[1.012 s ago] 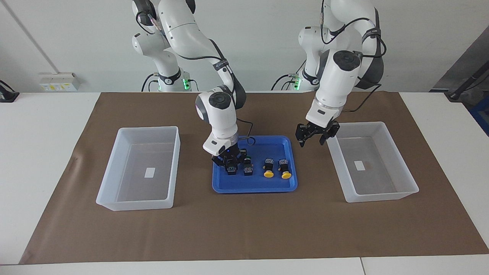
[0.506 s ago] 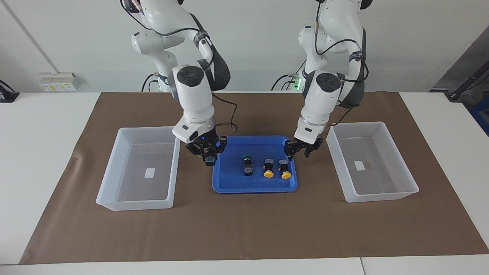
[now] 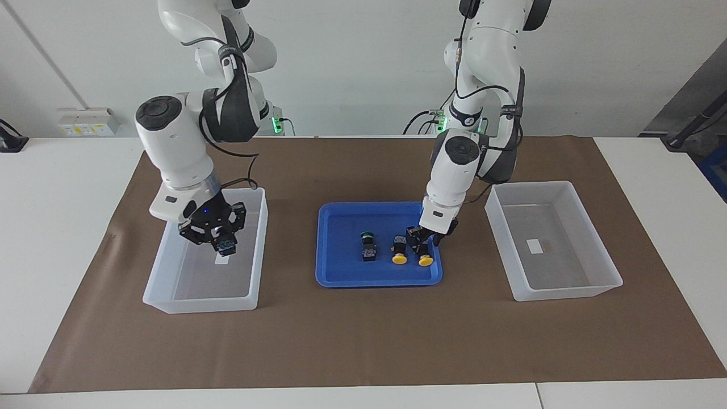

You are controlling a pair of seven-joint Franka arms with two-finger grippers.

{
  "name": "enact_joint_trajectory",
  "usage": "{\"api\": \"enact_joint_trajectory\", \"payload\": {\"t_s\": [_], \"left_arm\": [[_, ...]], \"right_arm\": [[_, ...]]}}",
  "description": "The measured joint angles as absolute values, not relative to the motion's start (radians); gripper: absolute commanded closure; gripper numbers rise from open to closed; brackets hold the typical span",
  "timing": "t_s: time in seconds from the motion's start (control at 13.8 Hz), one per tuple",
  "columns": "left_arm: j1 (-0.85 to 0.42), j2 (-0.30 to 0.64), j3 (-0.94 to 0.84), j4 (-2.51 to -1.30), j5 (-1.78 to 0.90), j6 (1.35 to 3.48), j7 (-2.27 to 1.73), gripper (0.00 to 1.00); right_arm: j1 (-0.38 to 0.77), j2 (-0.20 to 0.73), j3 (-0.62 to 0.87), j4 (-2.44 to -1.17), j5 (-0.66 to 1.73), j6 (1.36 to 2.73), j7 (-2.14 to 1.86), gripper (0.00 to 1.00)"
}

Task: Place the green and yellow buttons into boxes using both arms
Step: 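Carry the green button to its bin while the left gripper carries yellow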

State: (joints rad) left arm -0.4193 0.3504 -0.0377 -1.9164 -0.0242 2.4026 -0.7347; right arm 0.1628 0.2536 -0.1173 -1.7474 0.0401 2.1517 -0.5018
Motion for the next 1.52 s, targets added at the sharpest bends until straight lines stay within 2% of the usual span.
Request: {"api": "enact_joint_trajectory", "payload": {"t_s": [0.22,0.43,0.51,0.58,0.65,0.72,0.8,0.87,0.94,1.01,1.3,1.52], "left_arm": [[-0.430,0.351,-0.038,-1.916,-0.024,2.402,-0.751,0.32],[-0.463,0.359,-0.038,-1.921,-0.024,2.402,-0.795,0.35],[-0.469,0.360,-0.038,-1.922,-0.024,2.403,-0.801,0.36],[-0.470,0.360,-0.037,-1.924,-0.024,2.404,-0.803,0.38],[-0.469,0.360,-0.035,-1.928,-0.024,2.409,-0.803,0.39],[-0.469,0.362,-0.032,-1.934,-0.024,2.417,-0.803,0.43],[-0.468,0.367,-0.030,-1.938,-0.024,2.422,-0.803,0.47],[-0.467,0.371,-0.029,-1.943,-0.024,2.426,-0.803,0.56],[-0.467,0.374,-0.029,-1.945,-0.024,2.427,-0.803,0.83],[-0.467,0.375,-0.028,-1.945,-0.024,2.427,-0.803,1.00],[-0.467,0.362,-0.028,-1.940,-0.024,2.407,-0.803,1.00],[-0.458,0.290,-0.020,-1.936,-0.024,2.345,-0.799,1.00]], "right_arm": [[0.109,0.305,-0.118,-1.810,0.040,2.305,-0.756,1.00],[0.110,0.360,-0.113,-1.834,0.040,2.406,-0.795,1.00],[0.109,0.366,-0.113,-1.854,0.040,2.443,-0.801,0.92],[0.109,0.370,-0.113,-1.876,0.040,2.479,-0.804,0.62],[0.109,0.376,-0.113,-1.892,0.040,2.506,-0.805,0.16],[0.110,0.382,-0.113,-1.902,0.040,2.519,-0.805,0.00],[0.110,0.385,-0.113,-1.905,0.041,2.521,-0.805,0.00],[0.110,0.386,-0.113,-1.906,0.041,2.521,-0.805,0.00],[0.110,0.385,-0.112,-1.904,0.042,2.520,-0.804,0.00],[0.112,0.379,-0.111,-1.901,0.049,2.512,-0.785,0.00],[0.173,0.285,-0.104,-1.861,0.056,2.361,-0.437,0.00],[0.244,0.239,-0.102,-1.811,0.056,2.273,-0.151,0.00]]}}
